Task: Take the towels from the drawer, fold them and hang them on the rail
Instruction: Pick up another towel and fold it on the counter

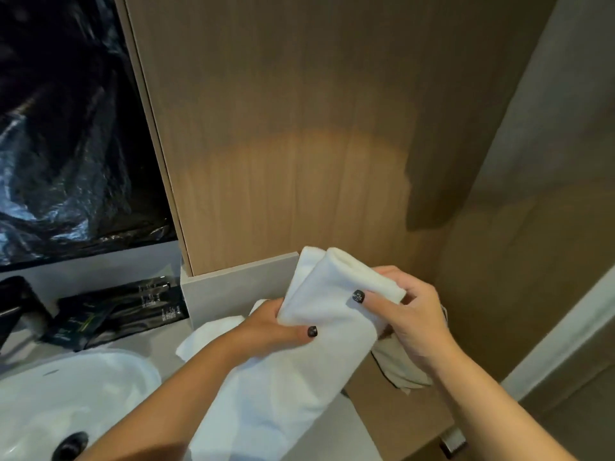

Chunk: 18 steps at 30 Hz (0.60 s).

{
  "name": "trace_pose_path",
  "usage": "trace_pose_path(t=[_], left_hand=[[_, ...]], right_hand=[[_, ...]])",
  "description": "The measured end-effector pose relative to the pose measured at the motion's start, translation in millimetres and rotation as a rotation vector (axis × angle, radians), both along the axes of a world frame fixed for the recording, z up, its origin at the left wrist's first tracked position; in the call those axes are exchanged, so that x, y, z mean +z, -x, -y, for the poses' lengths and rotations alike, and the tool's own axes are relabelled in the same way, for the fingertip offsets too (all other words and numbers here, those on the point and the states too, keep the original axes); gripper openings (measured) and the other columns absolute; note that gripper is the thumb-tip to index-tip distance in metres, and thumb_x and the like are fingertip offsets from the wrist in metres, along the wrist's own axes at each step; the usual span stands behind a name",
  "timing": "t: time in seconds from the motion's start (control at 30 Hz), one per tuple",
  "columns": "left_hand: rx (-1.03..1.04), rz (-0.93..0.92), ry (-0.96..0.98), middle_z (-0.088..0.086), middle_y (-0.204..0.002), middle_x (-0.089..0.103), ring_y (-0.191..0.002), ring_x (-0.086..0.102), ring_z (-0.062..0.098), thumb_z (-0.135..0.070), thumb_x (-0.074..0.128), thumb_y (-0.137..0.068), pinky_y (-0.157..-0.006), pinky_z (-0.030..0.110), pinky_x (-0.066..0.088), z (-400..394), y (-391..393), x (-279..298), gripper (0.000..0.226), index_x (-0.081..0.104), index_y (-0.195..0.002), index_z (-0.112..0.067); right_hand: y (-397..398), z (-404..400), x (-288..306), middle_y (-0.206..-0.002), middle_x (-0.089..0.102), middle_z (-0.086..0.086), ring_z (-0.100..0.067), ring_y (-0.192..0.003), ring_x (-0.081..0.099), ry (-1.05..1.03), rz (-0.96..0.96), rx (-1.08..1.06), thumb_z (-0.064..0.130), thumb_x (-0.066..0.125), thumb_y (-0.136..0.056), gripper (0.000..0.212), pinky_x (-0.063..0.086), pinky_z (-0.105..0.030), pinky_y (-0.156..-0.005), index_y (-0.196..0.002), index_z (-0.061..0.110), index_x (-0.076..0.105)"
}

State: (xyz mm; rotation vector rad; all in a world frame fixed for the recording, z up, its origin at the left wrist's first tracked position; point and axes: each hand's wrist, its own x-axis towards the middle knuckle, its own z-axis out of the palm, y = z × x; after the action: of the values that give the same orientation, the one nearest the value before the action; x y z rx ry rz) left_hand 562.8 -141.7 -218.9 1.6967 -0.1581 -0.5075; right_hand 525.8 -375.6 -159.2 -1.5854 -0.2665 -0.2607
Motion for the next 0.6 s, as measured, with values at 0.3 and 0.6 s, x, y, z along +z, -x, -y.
trace_pose_path(t=[0.3, 0.6], left_hand=[[0.195, 0.273, 0.245, -0.001, -0.107, 0.075, -0.101, 0.071, 0.015, -0.038, 0.083, -0.060, -0.077, 0.022, 0.054, 95, 73, 71, 0.057, 0.068, -0.113, -0.022], [0.389, 0.295, 0.529, 0.015, -0.110, 0.073, -0.099, 0.071, 0.032, -0.023, 0.078, -0.068, -0.076, 0.036, 0.058, 168, 122, 108, 0.059, 0.061, -0.122, -0.004]], right_hand=[[25, 70, 99, -0.109, 0.065, -0.004, -0.013, -0.102, 0.062, 0.494, 0.639, 0.067, 0.025, 0.089, -0.065, 0.023, 0.050, -0.025, -0.083, -0.080, 0.011, 0.078], [49, 127, 164, -0.095, 0.065, -0.008, -0.022, -0.091, 0.062, 0.342, 0.432, 0.363, 0.054, 0.056, -0.081, 0.058, 0.053, -0.025, -0.076, -0.088, -0.002, 0.070]])
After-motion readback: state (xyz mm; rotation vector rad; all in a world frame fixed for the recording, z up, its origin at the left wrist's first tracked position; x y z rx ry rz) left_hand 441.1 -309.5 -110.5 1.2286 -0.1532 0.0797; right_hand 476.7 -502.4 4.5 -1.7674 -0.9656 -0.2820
